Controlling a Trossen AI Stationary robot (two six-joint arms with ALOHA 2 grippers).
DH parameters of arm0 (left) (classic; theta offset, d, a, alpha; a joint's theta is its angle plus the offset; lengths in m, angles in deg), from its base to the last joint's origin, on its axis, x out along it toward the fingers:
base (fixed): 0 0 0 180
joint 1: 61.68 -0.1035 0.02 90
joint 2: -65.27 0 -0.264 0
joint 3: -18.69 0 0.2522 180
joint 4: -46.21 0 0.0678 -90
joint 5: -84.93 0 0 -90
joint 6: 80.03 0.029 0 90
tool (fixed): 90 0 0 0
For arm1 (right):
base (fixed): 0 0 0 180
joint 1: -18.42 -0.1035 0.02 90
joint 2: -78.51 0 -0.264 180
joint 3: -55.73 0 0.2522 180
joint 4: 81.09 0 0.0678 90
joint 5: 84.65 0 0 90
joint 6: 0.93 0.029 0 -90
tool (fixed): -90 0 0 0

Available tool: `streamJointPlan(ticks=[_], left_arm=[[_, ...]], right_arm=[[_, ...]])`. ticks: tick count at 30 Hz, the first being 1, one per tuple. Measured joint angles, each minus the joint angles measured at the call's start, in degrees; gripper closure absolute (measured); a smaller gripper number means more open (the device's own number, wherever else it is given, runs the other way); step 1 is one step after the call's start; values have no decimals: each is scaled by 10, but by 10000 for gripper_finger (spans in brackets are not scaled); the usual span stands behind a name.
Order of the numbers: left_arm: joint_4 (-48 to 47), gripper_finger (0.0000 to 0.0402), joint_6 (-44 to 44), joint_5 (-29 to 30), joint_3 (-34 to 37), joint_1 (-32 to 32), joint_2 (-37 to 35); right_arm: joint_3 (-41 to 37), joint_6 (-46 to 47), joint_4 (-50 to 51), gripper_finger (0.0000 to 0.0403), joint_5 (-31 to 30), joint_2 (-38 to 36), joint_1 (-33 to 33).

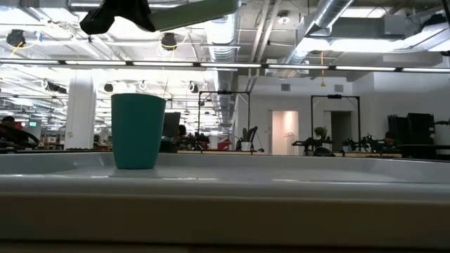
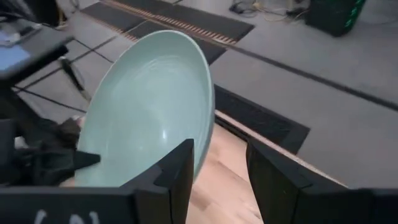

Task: Pick and place plate/cup/fork/spoon on tray
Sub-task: Put the blue plate on the gray tray below the green cup

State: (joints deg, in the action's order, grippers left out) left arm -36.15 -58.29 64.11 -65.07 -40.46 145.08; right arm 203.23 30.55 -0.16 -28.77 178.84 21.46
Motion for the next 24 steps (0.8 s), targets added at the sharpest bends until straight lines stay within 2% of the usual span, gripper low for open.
streamJointPlan(ticks=[4, 6, 13, 24], left_arm=[[1, 401, 13, 9, 0, 0, 0], [2, 401, 19, 13, 0, 0, 0], [4, 401, 21, 20, 0, 0, 0], [9, 401, 21, 20, 0, 0, 0]], right_arm=[[0, 0, 16, 206, 100, -3, 27], [-1, -5, 24, 186, 128, 3, 38], [-1, -30, 8, 134, 128, 31, 55], [0, -50, -21, 132, 130, 55, 76]])
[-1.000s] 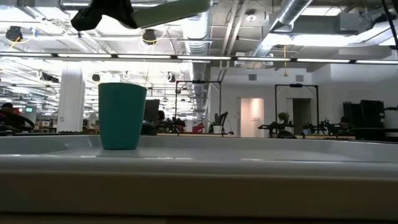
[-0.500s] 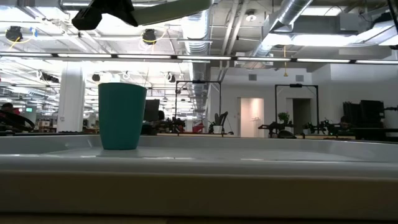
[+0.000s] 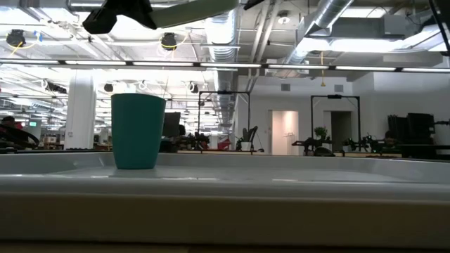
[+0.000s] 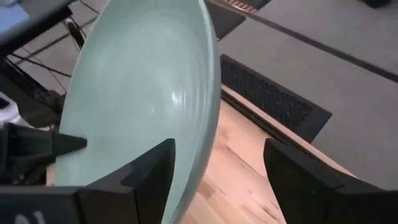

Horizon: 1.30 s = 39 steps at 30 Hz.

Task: Pick and place plate/cup/fork/spoon on tray
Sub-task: Put the blue plate on the gray tray below the green cup

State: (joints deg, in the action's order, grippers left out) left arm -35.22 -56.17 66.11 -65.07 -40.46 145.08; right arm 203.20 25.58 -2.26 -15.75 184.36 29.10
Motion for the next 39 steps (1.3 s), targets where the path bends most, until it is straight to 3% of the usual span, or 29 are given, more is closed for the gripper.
streamJointPlan(ticks=[4, 7, 16, 22, 26, 33, 39], left_arm=[[7, 401, 0, 0, 0, 0, 0], [7, 401, 0, -2, 0, 0, 0], [17, 401, 0, 0, 0, 0, 0], [35, 396, -4, -15, 0, 0, 0], [67, 371, -19, -38, 0, 0, 0], [92, 269, -31, -43, 0, 0, 0], [108, 194, -131, -44, 0, 6, 0]], right_arm=[[-1, 0, -2, 141, 2, 14, 6], [-1, 1, 1, 175, 2, 15, 6], [-1, 11, 0, 384, -4, 14, 6], [-1, 8, 3, 390, -5, 14, 3], [-1, 4, 6, 392, -17, 14, -1], [-1, -6, 15, 397, -16, 12, 4], [-1, -13, 22, 399, -45, 2, 33]])
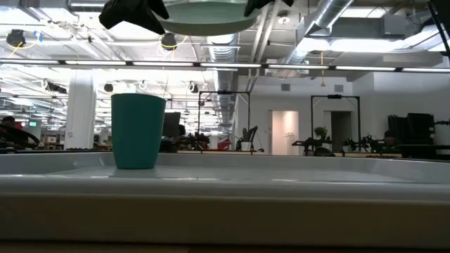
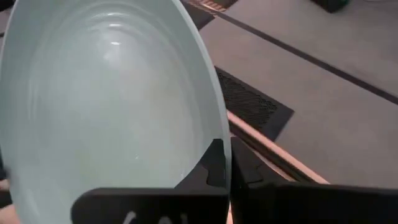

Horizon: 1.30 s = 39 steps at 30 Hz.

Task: Pick and place plate/cup/fork/spoon on tray
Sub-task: Put the blue plate on the gray tray below the green cup

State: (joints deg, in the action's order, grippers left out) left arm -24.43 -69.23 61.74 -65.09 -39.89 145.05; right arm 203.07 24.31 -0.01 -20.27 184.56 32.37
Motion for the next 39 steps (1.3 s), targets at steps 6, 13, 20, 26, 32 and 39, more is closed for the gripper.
streamJointPlan(ticks=[6, 13, 20, 26, 32, 39], left_arm=[[0, 181, -94, -5, 0, 20, 0], [-19, 199, -244, 9, 0, 42, -27], [-77, 213, -420, -30, 0, 33, -144], [-77, 213, -487, -145, 0, 14, -263], [-77, 213, -518, -156, 0, 11, -333], [-79, 213, -518, -150, 0, 11, -353]], right_arm=[[1, 18, 69, 399, -2, -41, 47], [-3, 94, 232, 397, -21, -96, 43], [-166, 241, 222, 397, -47, -212, -107], [-371, 432, 163, 396, -80, -264, -260], [-548, 540, -20, 390, -49, -249, -348], [-645, 574, -282, 392, 2, -179, -383]])
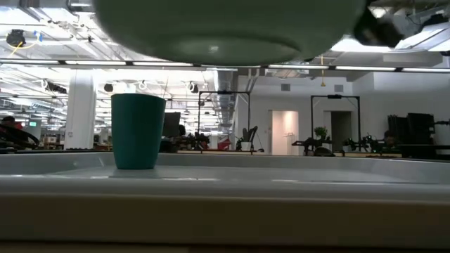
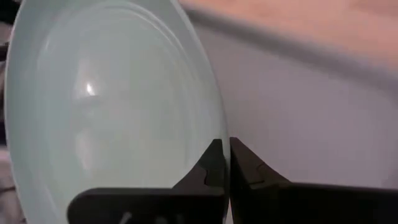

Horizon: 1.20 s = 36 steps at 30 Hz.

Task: Pick and place plate/cup/fork/spoon on tray
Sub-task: Put the blue plate on the gray tray below the green cup

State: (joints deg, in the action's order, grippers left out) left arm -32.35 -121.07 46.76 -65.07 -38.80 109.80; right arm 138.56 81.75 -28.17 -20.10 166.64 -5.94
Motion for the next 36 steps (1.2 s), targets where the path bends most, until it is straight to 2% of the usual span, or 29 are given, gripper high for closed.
streamJointPlan(ticks=[6, 12, 19, 36], left_arm=[[0, 213, 5, 14, 0, 0, 0], [-3, 214, 9, 13, 0, 0, 1], [-6, 214, 14, 13, 0, 0, 1], [-13, 214, 16, 14, 0, 0, 1]], right_arm=[[0, 8, -153, 388, 39, 72, -21], [0, 45, -161, 390, 80, 132, -22], [0, 41, -198, 387, 122, 174, -8], [0, -22, -234, 385, 140, 200, 41]])
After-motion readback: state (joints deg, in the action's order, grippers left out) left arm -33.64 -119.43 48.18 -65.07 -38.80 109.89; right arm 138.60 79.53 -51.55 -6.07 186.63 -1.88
